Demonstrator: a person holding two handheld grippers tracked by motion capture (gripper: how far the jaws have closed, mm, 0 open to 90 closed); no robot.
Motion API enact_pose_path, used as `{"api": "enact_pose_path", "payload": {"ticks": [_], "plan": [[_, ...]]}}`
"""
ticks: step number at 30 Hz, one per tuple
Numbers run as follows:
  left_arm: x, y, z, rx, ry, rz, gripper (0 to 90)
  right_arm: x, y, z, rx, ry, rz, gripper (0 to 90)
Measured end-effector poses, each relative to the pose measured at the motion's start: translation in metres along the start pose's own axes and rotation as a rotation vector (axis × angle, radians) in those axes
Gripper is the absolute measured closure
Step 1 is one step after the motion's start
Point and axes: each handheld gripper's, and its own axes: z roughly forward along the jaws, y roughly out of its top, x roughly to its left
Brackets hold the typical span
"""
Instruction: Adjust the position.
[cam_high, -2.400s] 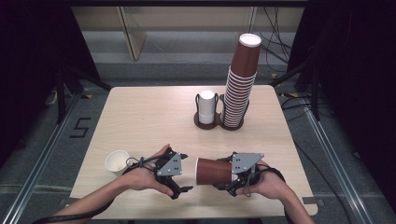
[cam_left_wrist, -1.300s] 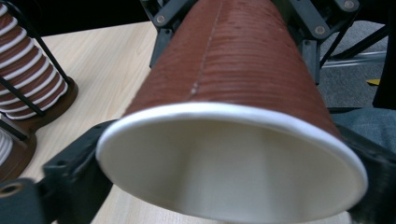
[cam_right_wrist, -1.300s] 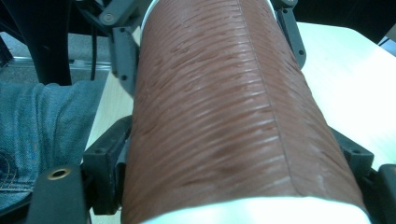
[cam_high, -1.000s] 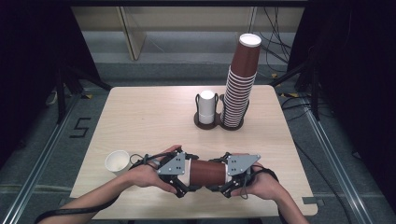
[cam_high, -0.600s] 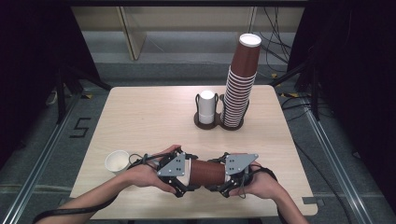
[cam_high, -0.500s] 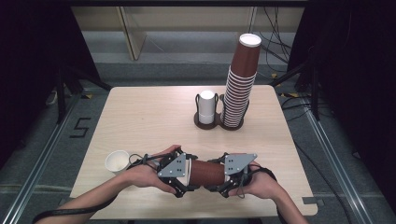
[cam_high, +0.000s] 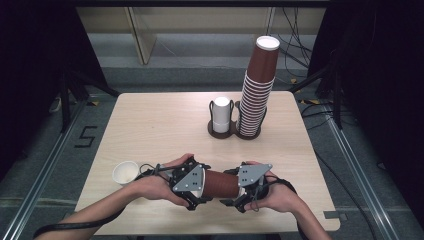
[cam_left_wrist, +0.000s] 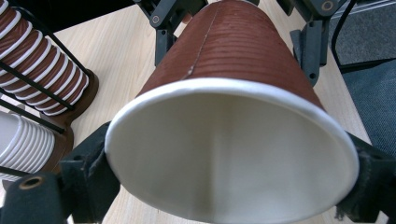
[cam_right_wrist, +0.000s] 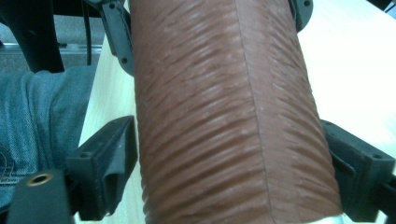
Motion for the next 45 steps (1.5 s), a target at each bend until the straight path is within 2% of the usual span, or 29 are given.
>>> {"api": "enact_pose_path", "payload": {"ticks": [4,5,9,10,12,16,18,22,27,28,31,34,36,37,38,43,44,45], "plan": [[0.001,0.002,-0.001,0.018,-0.002,0.009,11.5,-0.001,0.0,0.0,0.012,-0.011,0.009,8.1],[0.001,0.003,-0.002,0.023,-0.005,0.01,11.5,0.0,0.0,0.0,0.017,-0.004,0.024,7.6],[0.002,0.003,-0.003,0.04,-0.006,0.022,11.6,-0.001,-0.002,-0.002,0.032,-0.017,0.011,5.9],[0.002,0.003,-0.004,0.049,-0.008,0.026,11.6,0.0,-0.003,-0.003,0.038,-0.009,0.033,5.6],[0.003,0.003,-0.004,0.046,-0.003,0.026,11.6,-0.001,-0.005,-0.004,0.045,-0.016,0.008,5.5],[0.005,0.005,-0.006,0.084,0.0,0.037,11.7,-0.001,-0.009,-0.009,0.07,-0.025,0.031,5.4],[0.007,0.007,-0.008,0.124,-0.013,0.047,11.8,-0.001,-0.011,-0.011,0.077,-0.03,0.051,5.5],[0.008,0.008,-0.008,0.162,-0.004,0.056,11.8,-0.003,-0.013,-0.016,0.102,-0.059,0.038,5.9],[0.011,0.012,-0.008,0.212,-0.011,0.066,11.8,-0.004,-0.012,-0.017,0.116,-0.068,0.052,6.5],[0.011,0.012,-0.008,0.22,-0.013,0.068,11.8,-0.005,-0.012,-0.017,0.114,-0.074,0.031,6.7],[0.012,0.014,-0.007,0.255,-0.02,0.077,11.8,-0.004,-0.011,-0.017,0.117,-0.07,0.052,7.0],[0.013,0.014,-0.006,0.281,-0.024,0.079,11.7,-0.006,-0.008,-0.016,0.115,-0.075,0.024,7.3],[0.013,0.014,-0.005,0.3,-0.026,0.087,11.6,-0.005,-0.007,-0.015,0.116,-0.073,0.041,7.4],[0.014,0.015,-0.004,0.306,-0.026,0.089,11.6,-0.005,-0.006,-0.015,0.112,-0.071,0.024,7.4],[0.014,0.015,-0.004,0.315,-0.026,0.09,11.6,-0.005,-0.005,-0.015,0.114,-0.082,0.025,7.5],[0.016,0.02,-0.002,0.354,-0.023,0.116,11.6,-0.003,0.003,-0.009,0.123,-0.077,0.016,7.6],[0.016,0.021,-0.001,0.362,-0.025,0.121,11.6,-0.004,0.006,-0.007,0.119,-0.082,-0.015,7.6],[0.017,0.021,-0.001,0.367,-0.026,0.123,11.6,-0.004,0.007,-0.006,0.126,-0.088,-0.012,7.7]]}}
